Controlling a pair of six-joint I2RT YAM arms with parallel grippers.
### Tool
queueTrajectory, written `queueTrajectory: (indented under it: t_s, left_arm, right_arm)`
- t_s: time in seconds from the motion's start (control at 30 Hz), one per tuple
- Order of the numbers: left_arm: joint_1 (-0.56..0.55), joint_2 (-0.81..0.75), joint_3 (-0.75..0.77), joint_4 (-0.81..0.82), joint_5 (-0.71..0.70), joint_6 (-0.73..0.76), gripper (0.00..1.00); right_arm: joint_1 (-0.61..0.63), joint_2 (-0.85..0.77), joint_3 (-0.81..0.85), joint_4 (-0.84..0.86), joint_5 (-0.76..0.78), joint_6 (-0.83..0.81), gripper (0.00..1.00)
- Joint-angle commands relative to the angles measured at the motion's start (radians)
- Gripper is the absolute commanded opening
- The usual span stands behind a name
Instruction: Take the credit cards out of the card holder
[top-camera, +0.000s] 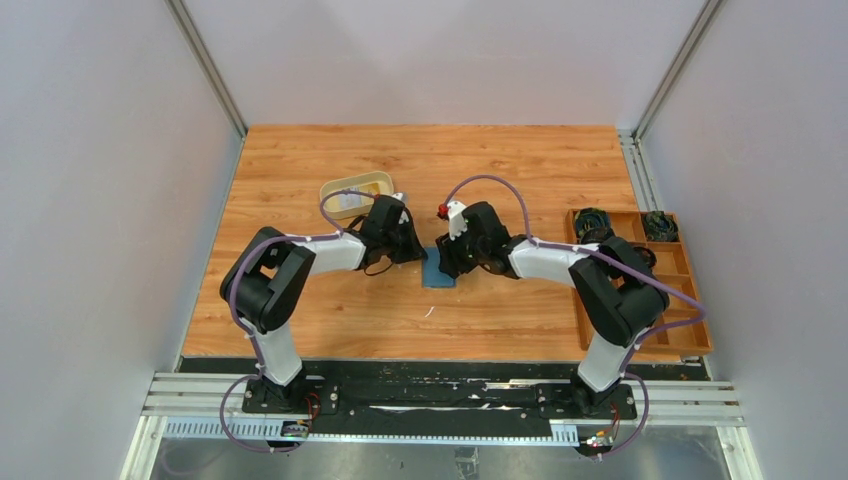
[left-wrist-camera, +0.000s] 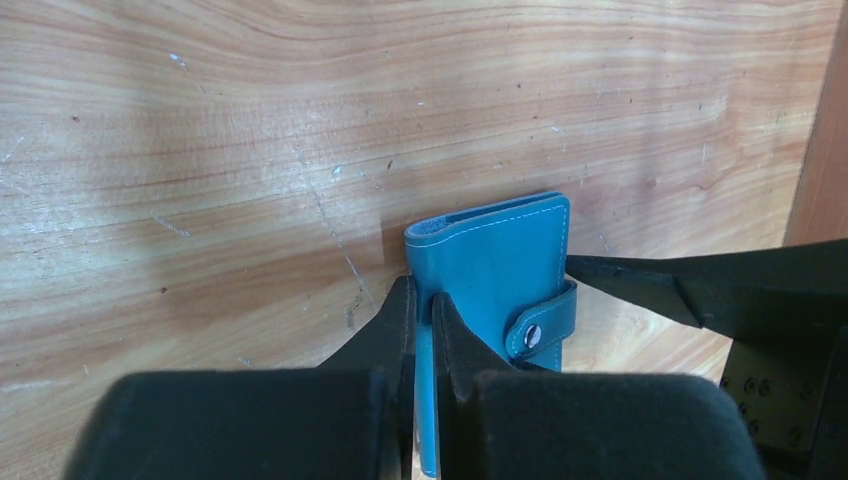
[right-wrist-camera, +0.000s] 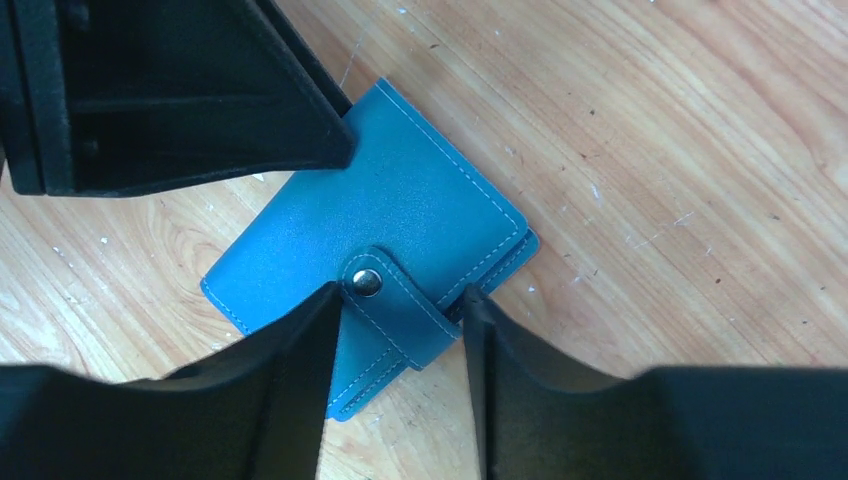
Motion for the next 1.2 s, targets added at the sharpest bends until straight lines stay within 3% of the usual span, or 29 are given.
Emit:
queueTrajectory:
  t_s: [0.0, 0.2, 0.5, 0.9, 0.93, 1.0, 1.07, 1.17]
  left_arm:
    - [-0.011, 0.042, -0.003, -0.061, -0.012, 0.020, 0.00]
    - [-0.011, 0.032, 0.006, -0.103, -0.045, 0.046, 0.00]
    - [-0.011, 0.017, 0.017, -0.167, -0.095, 0.079, 0.00]
    - [-0.011, -0.027, 0.028, -0.238, -0.163, 0.117, 0.00]
    - [-0.011, -0.036, 0.027, -0.241, -0.166, 0.119, 0.06]
    - [-0.011, -0.064, 0.022, -0.246, -0.167, 0.124, 0.34]
    - [-0.011, -0.092, 0.019, -0.249, -0.162, 0.131, 0.54]
    - [-0.011, -0.139, 0.004, -0.223, -0.116, 0.131, 0.66]
  right_arm:
    - [0.013, 0.039, -0.007, 0.009, -0.001, -0.018, 0.44]
    - [0.013, 0.032, -0.030, 0.018, 0.026, -0.019, 0.01]
    - [0.006, -0.020, -0.077, 0.069, 0.034, 0.010, 0.00]
    - [-0.042, -0.147, -0.223, 0.152, 0.200, 0.157, 0.00]
    - [-0.043, -0.149, -0.226, 0.150, 0.199, 0.159, 0.00]
    - [-0.043, -0.157, -0.232, 0.154, 0.188, 0.161, 0.00]
    - [-0.043, -0.165, -0.236, 0.160, 0.176, 0.167, 0.00]
    - [-0.043, -0.176, -0.229, 0.159, 0.163, 0.171, 0.00]
